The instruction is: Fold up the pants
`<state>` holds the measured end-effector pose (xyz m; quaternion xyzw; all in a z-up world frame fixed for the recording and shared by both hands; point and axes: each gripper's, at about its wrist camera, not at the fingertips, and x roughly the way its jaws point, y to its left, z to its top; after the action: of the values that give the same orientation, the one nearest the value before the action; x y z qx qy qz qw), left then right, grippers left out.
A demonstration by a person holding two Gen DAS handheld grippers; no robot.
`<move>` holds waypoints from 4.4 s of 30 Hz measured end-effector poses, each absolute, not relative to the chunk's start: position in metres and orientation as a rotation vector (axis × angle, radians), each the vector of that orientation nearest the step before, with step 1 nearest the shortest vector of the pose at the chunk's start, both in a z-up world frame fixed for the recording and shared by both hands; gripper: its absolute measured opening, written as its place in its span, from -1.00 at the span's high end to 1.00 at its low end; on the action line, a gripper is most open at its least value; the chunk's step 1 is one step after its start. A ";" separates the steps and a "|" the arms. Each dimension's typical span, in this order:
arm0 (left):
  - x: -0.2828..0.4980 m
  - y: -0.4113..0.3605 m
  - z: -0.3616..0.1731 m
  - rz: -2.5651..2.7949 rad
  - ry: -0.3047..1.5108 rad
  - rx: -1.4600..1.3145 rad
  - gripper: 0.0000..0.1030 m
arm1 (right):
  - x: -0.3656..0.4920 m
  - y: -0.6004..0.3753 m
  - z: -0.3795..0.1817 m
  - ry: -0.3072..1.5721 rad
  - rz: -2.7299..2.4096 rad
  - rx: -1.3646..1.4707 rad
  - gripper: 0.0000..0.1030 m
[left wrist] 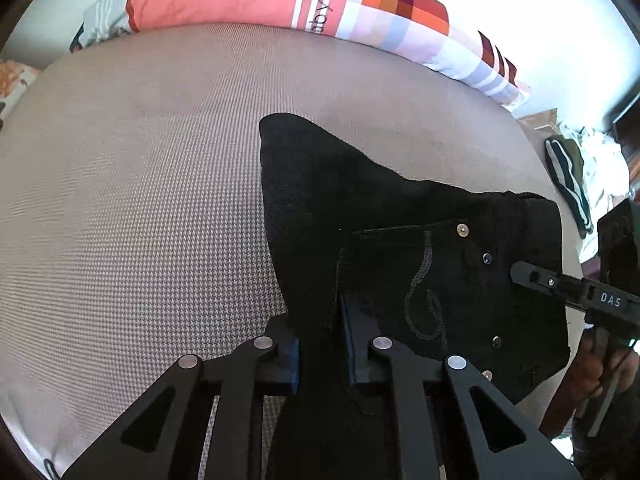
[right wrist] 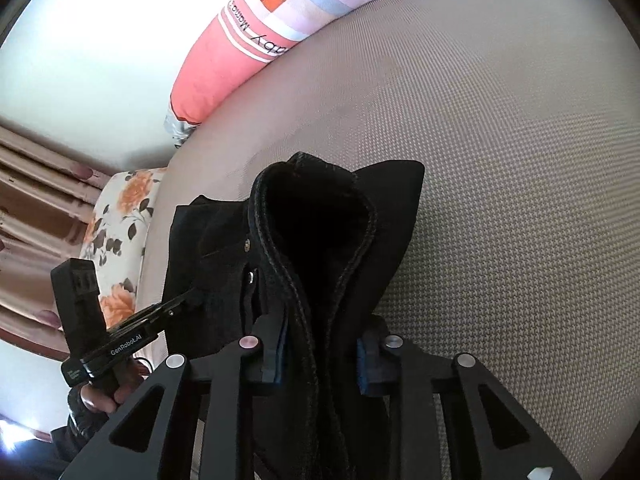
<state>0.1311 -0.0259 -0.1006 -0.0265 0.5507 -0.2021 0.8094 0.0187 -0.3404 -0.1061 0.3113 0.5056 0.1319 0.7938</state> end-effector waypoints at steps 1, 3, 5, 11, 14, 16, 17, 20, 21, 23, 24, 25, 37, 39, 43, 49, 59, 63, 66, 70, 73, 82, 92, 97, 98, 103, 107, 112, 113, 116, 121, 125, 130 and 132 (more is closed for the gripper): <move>0.130 -0.025 -0.098 -0.432 1.174 -0.059 0.70 | 0.019 -0.339 -0.103 1.085 0.279 0.669 0.55; 0.130 -0.023 -0.094 -0.437 1.167 -0.078 0.72 | 0.018 -0.339 -0.100 1.084 0.276 0.670 0.56; 0.131 -0.023 -0.090 -0.442 1.161 -0.084 0.73 | 0.019 -0.337 -0.096 1.079 0.272 0.671 0.57; 0.133 -0.022 -0.073 -0.440 1.125 -0.062 0.74 | 0.022 -0.331 -0.086 1.058 0.290 0.680 0.59; 0.138 -0.020 -0.066 -0.441 1.115 -0.069 0.74 | 0.029 -0.328 -0.083 1.054 0.302 0.681 0.59; 0.143 -0.019 -0.061 -0.443 1.101 -0.062 0.74 | 0.035 -0.327 -0.081 1.052 0.306 0.690 0.59; 0.145 -0.019 -0.058 -0.443 1.093 -0.055 0.74 | 0.041 -0.326 -0.081 1.051 0.311 0.693 0.59; 0.157 -0.017 -0.055 -0.436 1.080 -0.050 0.74 | 0.056 -0.322 -0.077 1.044 0.317 0.694 0.59; 0.162 -0.016 -0.055 -0.434 1.078 -0.057 0.74 | 0.063 -0.321 -0.076 1.039 0.320 0.695 0.59; 0.174 -0.014 -0.054 -0.428 1.080 -0.071 0.74 | 0.074 -0.319 -0.074 1.033 0.326 0.693 0.59; 0.181 -0.012 -0.052 -0.427 1.075 -0.081 0.74 | 0.081 -0.317 -0.072 1.029 0.329 0.691 0.59; 0.186 -0.012 -0.052 -0.423 1.072 -0.081 0.74 | 0.086 -0.318 -0.072 1.028 0.332 0.694 0.59; 0.268 -0.009 -0.052 -0.374 1.038 -0.097 0.74 | 0.177 -0.313 -0.067 1.029 0.350 0.646 0.59; 0.283 -0.006 -0.054 -0.362 1.033 -0.113 0.74 | 0.191 -0.312 -0.065 1.027 0.349 0.634 0.59; 0.303 -0.003 -0.064 -0.343 1.026 -0.123 0.74 | 0.216 -0.310 -0.067 1.019 0.333 0.607 0.59; 0.315 0.003 -0.104 -0.278 1.059 -0.095 0.65 | 0.229 -0.302 -0.088 1.060 0.215 0.491 0.44; 0.300 0.013 -0.117 -0.233 1.052 -0.065 0.03 | 0.205 -0.315 -0.108 1.072 0.096 0.447 0.03; 0.274 0.015 -0.106 -0.186 1.022 0.003 -0.01 | 0.184 -0.315 -0.103 1.063 0.090 0.442 0.03; 0.250 0.019 -0.095 -0.155 0.996 0.046 -0.09 | 0.167 -0.311 -0.089 1.030 0.068 0.418 0.02; 0.215 0.022 -0.079 -0.112 0.960 0.065 -0.25 | 0.140 -0.296 -0.066 0.965 0.025 0.324 0.01; 0.187 0.026 -0.067 -0.091 0.941 0.063 -0.27 | 0.116 -0.283 -0.053 0.934 0.026 0.282 -0.02; 0.119 0.026 -0.041 -0.028 0.870 0.073 -0.44 | 0.053 -0.237 -0.026 0.853 0.003 0.162 -0.36; 0.079 0.032 -0.030 0.008 0.828 0.073 -0.47 | 0.013 -0.202 -0.010 0.787 -0.004 0.083 -0.52; 0.071 0.036 -0.034 0.030 0.830 0.071 -0.47 | 0.002 -0.192 -0.010 0.785 0.011 0.078 -0.55; 0.069 0.036 -0.034 0.035 0.827 0.074 -0.47 | 0.000 -0.190 -0.011 0.785 0.006 0.076 -0.57; 0.064 0.037 -0.037 0.036 0.829 0.077 -0.47 | -0.006 -0.190 -0.015 0.796 -0.002 0.110 -0.60; 0.063 0.036 -0.039 0.039 0.836 0.090 -0.47 | -0.008 -0.188 -0.018 0.804 -0.006 0.111 -0.61; 0.060 0.034 -0.042 0.032 0.844 0.090 -0.47 | -0.008 -0.187 -0.020 0.814 -0.007 0.100 -0.60; 0.060 0.034 -0.042 0.030 0.846 0.089 -0.47 | -0.008 -0.187 -0.020 0.815 -0.005 0.095 -0.61; 0.059 0.033 -0.043 0.016 0.857 0.082 -0.47 | -0.009 -0.186 -0.020 0.815 -0.004 0.089 -0.61; 0.059 0.031 -0.045 0.007 0.867 0.085 -0.47 | -0.009 -0.187 -0.021 0.819 -0.006 0.095 -0.61; 0.060 0.029 -0.047 0.003 0.869 0.096 -0.47 | -0.008 -0.188 -0.024 0.829 -0.006 0.100 -0.61; 0.058 0.026 -0.047 0.001 0.869 0.104 -0.47 | -0.008 -0.186 -0.027 0.841 0.000 0.103 -0.61; 0.058 0.025 -0.048 -0.002 0.870 0.103 -0.47 | -0.008 -0.186 -0.028 0.843 -0.002 0.100 -0.61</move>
<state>0.0584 0.0253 -0.0478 0.0500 0.4210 -0.0012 0.9057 -0.0082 -0.1859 -0.0278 0.0486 0.4091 -0.0010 0.9112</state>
